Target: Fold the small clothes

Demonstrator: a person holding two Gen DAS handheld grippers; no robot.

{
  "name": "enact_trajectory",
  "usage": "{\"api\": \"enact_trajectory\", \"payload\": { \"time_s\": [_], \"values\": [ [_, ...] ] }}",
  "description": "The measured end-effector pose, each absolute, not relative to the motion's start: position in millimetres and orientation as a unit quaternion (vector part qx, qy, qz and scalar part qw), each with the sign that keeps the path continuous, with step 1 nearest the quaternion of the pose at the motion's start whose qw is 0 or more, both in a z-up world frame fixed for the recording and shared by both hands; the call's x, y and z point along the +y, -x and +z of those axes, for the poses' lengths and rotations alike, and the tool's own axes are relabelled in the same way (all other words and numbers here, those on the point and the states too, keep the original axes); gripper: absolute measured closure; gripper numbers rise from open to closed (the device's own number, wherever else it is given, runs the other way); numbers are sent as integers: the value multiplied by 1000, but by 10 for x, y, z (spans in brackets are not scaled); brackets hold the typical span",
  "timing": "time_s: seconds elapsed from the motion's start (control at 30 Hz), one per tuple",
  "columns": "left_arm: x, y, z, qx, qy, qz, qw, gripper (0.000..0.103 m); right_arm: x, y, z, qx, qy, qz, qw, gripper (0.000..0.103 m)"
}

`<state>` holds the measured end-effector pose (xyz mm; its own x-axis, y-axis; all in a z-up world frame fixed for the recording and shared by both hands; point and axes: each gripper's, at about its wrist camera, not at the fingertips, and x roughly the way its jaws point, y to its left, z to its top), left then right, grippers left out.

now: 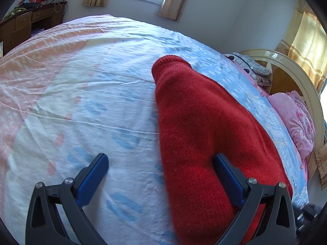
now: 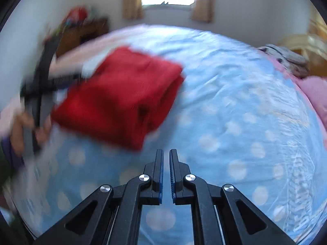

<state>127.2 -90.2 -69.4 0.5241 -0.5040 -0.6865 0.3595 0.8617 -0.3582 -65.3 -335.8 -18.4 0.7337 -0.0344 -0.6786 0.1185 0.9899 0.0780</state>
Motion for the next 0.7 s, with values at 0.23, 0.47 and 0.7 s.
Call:
{"api": "enact_trajectory", "payload": {
  "time_s": [0.23, 0.47, 0.7],
  "values": [
    [-929, -1267, -688, 419, 74, -239, 873, 0, -3179, -116, -16, 296, -129, -11, 946, 63],
    [-934, -1244, -690, 422, 71, -228, 875, 0, -3148, -771, -525, 357, -109, -15, 928, 67],
    [-852, -1263, -415, 410, 61, -239, 878, 0, -3398, -508, -149, 300, -145, -31, 942, 66]
  ]
}}
